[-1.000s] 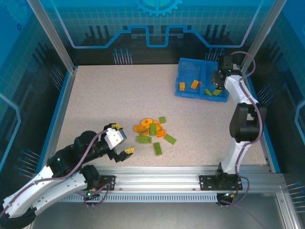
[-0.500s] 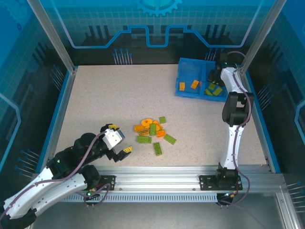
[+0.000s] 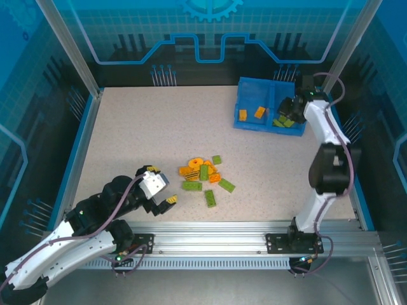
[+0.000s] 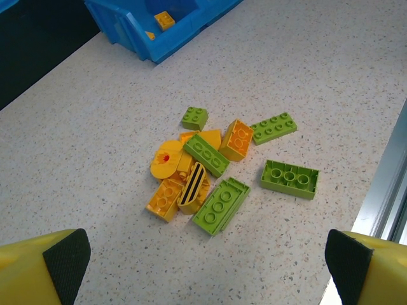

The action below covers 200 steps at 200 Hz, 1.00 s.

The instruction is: Sort the legos into containers by color

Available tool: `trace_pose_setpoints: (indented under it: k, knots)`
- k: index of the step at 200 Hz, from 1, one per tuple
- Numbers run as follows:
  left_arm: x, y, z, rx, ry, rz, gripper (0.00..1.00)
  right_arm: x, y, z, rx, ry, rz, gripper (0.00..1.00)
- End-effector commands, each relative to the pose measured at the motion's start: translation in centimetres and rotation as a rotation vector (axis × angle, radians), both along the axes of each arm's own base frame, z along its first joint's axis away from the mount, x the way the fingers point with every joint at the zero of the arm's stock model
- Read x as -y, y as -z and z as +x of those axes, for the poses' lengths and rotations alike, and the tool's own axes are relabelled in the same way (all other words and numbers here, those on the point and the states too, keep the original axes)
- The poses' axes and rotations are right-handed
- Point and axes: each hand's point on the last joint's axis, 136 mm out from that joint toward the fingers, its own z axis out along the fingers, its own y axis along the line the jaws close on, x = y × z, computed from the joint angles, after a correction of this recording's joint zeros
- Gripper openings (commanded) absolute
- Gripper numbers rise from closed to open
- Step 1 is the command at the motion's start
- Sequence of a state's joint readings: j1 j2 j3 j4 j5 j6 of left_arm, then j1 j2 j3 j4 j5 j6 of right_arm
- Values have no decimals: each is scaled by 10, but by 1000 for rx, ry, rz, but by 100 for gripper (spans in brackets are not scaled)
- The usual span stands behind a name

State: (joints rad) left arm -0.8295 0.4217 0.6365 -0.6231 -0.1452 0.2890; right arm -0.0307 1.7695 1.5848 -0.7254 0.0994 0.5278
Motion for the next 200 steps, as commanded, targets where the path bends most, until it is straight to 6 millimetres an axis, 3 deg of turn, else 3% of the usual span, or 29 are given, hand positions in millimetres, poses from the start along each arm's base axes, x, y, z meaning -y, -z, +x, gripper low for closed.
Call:
trace_pose_setpoints:
  k: [1, 18, 41, 74, 138, 200]
  knots:
    - [2, 4, -3, -7, 26, 3, 99, -68, -32, -39, 113, -165, 101, 59]
    - [4, 5, -4, -8, 39, 1, 99, -117, -32, -72, 105, -324, 126, 64]
    - [8, 7, -4, -13, 58, 1, 99, -178, -17, -108, 39, -539, 110, 68]
    - [9, 10, -3, -36, 56, 11, 99, -231, 21, -128, -86, -712, 13, 70]
    - [6, 9, -2, -31, 43, 8, 99, -267, 86, -112, -220, -789, -139, 70]
    - [6, 10, -1, -35, 39, 9, 99, -282, 146, -105, -332, -790, -129, 69]
